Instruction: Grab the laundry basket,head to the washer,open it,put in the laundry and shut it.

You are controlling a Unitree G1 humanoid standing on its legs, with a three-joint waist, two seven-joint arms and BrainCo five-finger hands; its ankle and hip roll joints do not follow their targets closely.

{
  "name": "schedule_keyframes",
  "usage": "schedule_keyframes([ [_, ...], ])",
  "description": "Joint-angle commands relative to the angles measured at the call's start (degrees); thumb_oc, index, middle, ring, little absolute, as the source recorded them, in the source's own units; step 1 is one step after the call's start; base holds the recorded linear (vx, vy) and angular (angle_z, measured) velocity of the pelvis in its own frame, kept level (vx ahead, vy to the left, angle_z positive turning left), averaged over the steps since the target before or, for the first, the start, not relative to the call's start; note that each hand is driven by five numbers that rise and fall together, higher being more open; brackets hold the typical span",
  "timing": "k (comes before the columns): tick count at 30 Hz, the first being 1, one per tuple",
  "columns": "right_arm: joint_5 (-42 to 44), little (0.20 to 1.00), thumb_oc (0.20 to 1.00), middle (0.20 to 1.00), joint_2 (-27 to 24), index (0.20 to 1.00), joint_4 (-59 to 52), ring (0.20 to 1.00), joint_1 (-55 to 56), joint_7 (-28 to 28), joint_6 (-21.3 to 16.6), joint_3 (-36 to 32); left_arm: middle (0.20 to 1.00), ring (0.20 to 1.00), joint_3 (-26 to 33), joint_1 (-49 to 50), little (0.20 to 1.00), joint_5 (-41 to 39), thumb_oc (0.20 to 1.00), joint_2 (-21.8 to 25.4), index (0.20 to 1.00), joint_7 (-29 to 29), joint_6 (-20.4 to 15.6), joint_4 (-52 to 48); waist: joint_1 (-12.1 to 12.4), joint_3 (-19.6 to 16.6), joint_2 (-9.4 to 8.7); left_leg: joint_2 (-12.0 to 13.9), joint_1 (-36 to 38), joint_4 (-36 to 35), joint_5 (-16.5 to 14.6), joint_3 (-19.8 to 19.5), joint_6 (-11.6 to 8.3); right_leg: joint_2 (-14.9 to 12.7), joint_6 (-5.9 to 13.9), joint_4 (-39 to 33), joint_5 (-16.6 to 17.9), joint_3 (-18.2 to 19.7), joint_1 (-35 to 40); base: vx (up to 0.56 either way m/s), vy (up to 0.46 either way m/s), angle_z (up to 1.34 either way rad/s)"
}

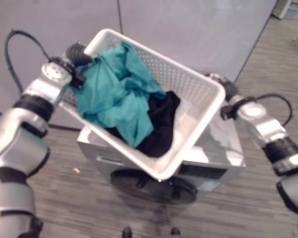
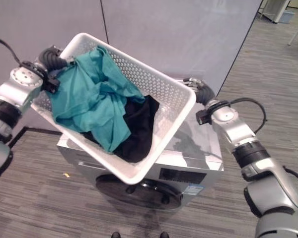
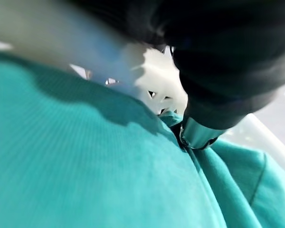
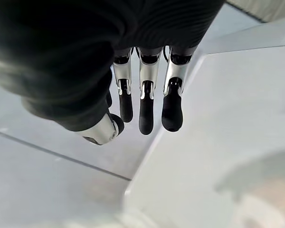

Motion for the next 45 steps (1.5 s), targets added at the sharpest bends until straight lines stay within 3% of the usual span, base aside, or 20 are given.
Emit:
schedule_keyframes([
  [1,-2.4,0.2,0.2,0.2,3.4,0.2,6.7,0.2,-14.5,-1.9,-1.5,2.8,0.2,0.2,6.6,-11.8,0.2,-4.1,0.2,-1.1,0.2,5.9,-2.7,9.8,1.1,1.0,1.84,4.6,6.4,0.7,-5.6,1.9,-1.31,-3.0,4.8,2.5,-1.4,-3.0,-2.3,-0.06,-0.032,-0.09],
  [5,-3.4,0.2,0.2,0.2,8.3,0.2,13.3,0.2,-22.9,-3.3,-1.3,6.4,0.2,0.2,6.7,-14.1,0.2,-3.7,0.2,-3.0,0.2,7.2,-2.3,13.2,0.0,2.3,2.31,4.7,3.7,0.7,-4.4,2.5,-1.92,-2.7,4.74,2.1,-0.4,-2.3,-5.4,-0.09,-0.016,-0.12],
  [17,-2.7,0.2,0.2,0.2,11.8,0.2,20.1,0.2,-27.0,-4.0,-1.4,7.6,0.2,0.2,6.5,-15.7,0.2,-1.2,0.2,-5.1,0.2,8.6,-2.3,14.7,-0.2,3.9,2.34,5.0,2.4,0.7,-3.6,2.5,-1.98,-2.3,4.3,2.6,-0.5,-2.0,-6.7,-0.02,-0.014,-0.02],
  [18,-3.0,0.2,0.2,0.2,13.2,0.2,23.4,0.2,-28.5,-3.8,-1.2,8.9,1.0,1.0,6.0,-16.8,1.0,-1.0,1.0,-6.8,1.0,8.9,-2.0,15.2,-0.2,4.2,2.62,5.0,2.2,0.7,-3.3,2.2,-2.07,-2.3,4.18,2.5,-0.6,-2.3,-6.6,-0.04,-0.033,0.01],
  [22,-3.3,0.2,0.2,0.2,15.6,0.2,27.5,0.2,-29.7,-3.7,-0.8,9.3,1.0,1.0,5.9,-16.9,1.0,-1.0,1.0,-9.1,1.0,8.9,-1.6,15.8,-0.1,4.1,2.87,4.8,2.4,0.7,-3.4,1.9,-2.02,-2.2,4.05,2.3,-0.7,-2.6,-5.9,-0.01,-0.024,0.05],
  [23,-3.4,0.269,0.269,0.269,16.3,0.269,28.8,0.269,-29.9,-3.7,-0.6,9.4,1.0,1.0,6.0,-16.9,1.0,-0.8,1.0,-9.8,1.0,9.0,-1.6,16.0,0.0,4.1,2.94,4.8,2.5,0.7,-3.5,1.9,-2.01,-2.2,4.01,2.2,-0.8,-2.6,-5.7,0.0,-0.008,0.08],
  [24,-3.7,0.514,0.514,0.514,17.0,0.514,30.3,0.514,-30.3,-3.6,-0.5,9.5,1.0,1.0,6.2,-16.9,1.0,-0.7,1.0,-10.5,1.0,9.2,-1.4,16.2,0.0,4.1,3.01,4.7,2.6,0.7,-3.5,1.7,-1.99,-2.2,3.99,2.2,-0.8,-2.7,-5.5,0.0,-0.002,0.06],
  [26,-3.8,0.567,0.567,0.567,18.8,0.567,32.9,0.567,-31.3,-4.0,-0.2,9.5,1.0,1.0,6.8,-16.8,1.0,-1.2,1.0,-12.4,1.0,9.8,-1.5,16.3,0.1,4.0,3.09,4.6,2.6,0.7,-3.5,1.6,-1.95,-2.3,3.96,2.2,-0.9,-2.7,-5.3,0.0,-0.002,0.02],
  [27,-4.0,1.0,1.0,1.0,20.2,1.0,35.2,1.0,-32.0,-4.0,0.0,9.7,1.0,1.0,7.5,-16.9,1.0,-1.3,1.0,-14.4,1.0,10.6,-1.6,16.3,0.2,4.0,3.15,4.5,2.6,0.7,-3.6,1.4,-1.89,-2.3,3.91,2.1,-0.9,-2.9,-5.1,0.0,0.0,0.0],
  [35,-3.1,1.0,1.0,1.0,23.8,1.0,40.9,1.0,-34.1,-4.1,0.3,10.3,1.0,1.0,8.5,-19.1,1.0,0.4,1.0,-21.1,1.0,13.1,-1.7,17.0,0.5,3.6,3.09,4.1,2.3,0.7,-3.6,0.4,-1.77,-2.7,3.85,2.0,-1.0,-3.9,-4.6,0.0,-0.012,0.04],
  [45,-0.7,1.0,1.0,1.0,23.6,1.0,42.1,1.0,-36.4,-5.8,-0.4,9.4,1.0,1.0,8.3,-21.0,1.0,0.7,1.0,-24.3,1.0,14.8,-2.9,14.7,0.9,3.3,3.12,3.6,1.8,0.7,-3.8,-0.3,-1.53,-3.0,3.97,2.1,-0.9,-4.5,-4.6,0.0,-0.001,0.01],
])
